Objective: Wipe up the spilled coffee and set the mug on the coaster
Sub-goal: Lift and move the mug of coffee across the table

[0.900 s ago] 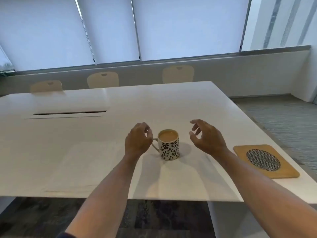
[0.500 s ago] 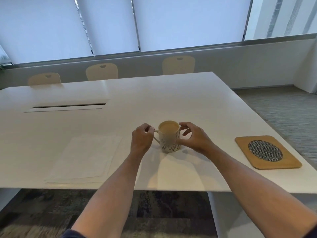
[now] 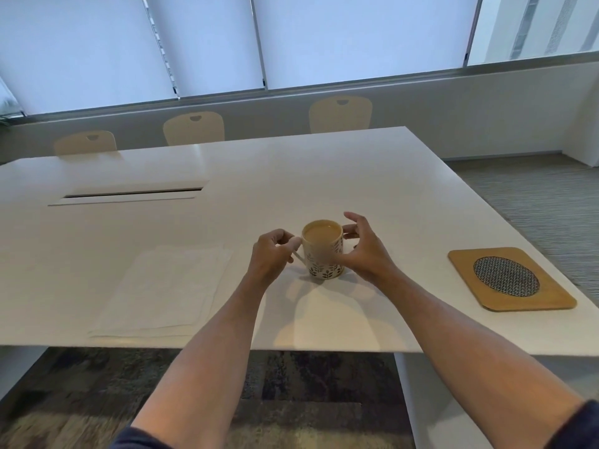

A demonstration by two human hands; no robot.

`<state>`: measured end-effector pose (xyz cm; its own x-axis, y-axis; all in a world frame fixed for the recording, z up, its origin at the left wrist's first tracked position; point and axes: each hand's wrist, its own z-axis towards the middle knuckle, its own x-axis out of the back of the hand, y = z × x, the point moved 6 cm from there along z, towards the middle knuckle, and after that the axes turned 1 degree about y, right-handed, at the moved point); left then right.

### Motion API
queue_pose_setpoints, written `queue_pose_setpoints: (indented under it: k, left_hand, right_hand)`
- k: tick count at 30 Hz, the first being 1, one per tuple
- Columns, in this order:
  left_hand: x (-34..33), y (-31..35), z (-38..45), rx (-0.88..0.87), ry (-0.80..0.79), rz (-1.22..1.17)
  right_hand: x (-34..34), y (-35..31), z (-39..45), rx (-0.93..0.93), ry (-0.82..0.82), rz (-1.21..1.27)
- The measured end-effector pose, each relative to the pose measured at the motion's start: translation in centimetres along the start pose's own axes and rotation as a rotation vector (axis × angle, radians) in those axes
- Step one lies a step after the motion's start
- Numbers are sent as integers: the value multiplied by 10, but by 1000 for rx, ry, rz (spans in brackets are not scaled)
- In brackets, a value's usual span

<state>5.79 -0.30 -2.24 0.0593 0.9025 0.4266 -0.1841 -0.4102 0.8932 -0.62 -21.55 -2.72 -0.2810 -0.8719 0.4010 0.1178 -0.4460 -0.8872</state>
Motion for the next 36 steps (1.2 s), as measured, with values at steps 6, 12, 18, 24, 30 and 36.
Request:
queue_pose_setpoints:
  k: [6, 12, 18, 24, 30, 36]
  left_hand:
    - [-1, -2, 4, -21, -26, -12]
    - [0, -2, 4, -4, -117, -148]
    - [-1, -1, 3, 31, -177, -247]
    - [0, -2, 3, 21, -196, -279]
    - [-1, -4, 4, 11, -201, -316]
    - [-1, -10, 6, 15, -209, -353]
  right_hand:
    - [-6, -7, 1, 17, 3, 15]
    - [-12, -6, 1, 34, 17, 28]
    - [-14, -6, 2, 50, 42, 22]
    - [-13, -5, 3, 52, 59, 37]
    - [-13, -3, 4, 51, 64, 45]
    - [-13, -4, 5, 57, 60, 57]
